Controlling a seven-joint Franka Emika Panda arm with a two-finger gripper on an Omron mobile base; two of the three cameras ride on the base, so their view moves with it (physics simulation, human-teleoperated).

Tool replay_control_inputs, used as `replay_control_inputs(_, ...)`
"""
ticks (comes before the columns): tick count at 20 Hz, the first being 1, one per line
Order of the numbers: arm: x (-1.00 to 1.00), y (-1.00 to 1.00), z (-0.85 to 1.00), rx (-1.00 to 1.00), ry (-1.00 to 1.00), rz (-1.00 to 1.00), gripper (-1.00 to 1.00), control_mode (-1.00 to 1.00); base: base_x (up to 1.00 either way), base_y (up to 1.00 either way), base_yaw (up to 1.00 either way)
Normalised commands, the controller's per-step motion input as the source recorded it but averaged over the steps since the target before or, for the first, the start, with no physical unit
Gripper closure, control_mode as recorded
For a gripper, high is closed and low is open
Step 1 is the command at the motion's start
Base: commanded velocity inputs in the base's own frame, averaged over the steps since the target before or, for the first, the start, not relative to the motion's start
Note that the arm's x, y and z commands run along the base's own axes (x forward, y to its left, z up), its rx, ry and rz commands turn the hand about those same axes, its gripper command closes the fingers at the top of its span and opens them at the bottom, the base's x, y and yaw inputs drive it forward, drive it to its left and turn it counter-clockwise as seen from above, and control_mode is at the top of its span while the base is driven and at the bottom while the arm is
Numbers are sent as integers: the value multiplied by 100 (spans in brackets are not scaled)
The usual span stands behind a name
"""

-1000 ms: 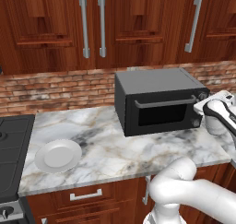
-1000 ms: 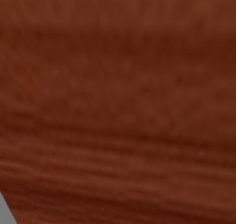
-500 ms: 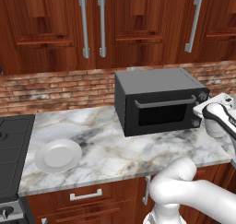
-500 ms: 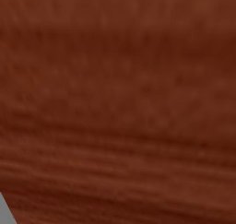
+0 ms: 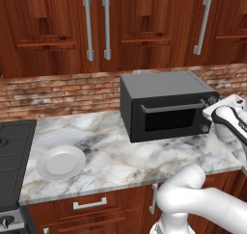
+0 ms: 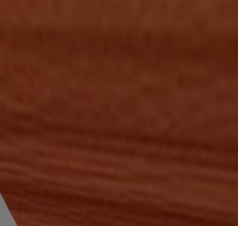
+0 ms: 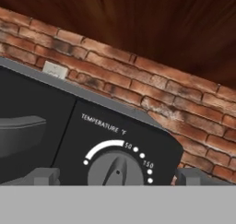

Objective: Pull the toaster oven rack outwards. Pick up the baguette from the plate and place it on the toaster oven rack. Close the toaster oven door fully and set the temperature to the lowest setting.

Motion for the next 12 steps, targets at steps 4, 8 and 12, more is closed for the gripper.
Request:
replay_control_inputs(4, 3, 0, 6, 0, 0, 0, -100, -100, 0, 0, 0)
replay_control_inputs(8, 0, 0, -2, 0, 0, 0, -100, -100, 0, 0, 0)
replay_control_inputs(12, 1, 0, -2, 0, 0, 0, -100, -100, 0, 0, 0)
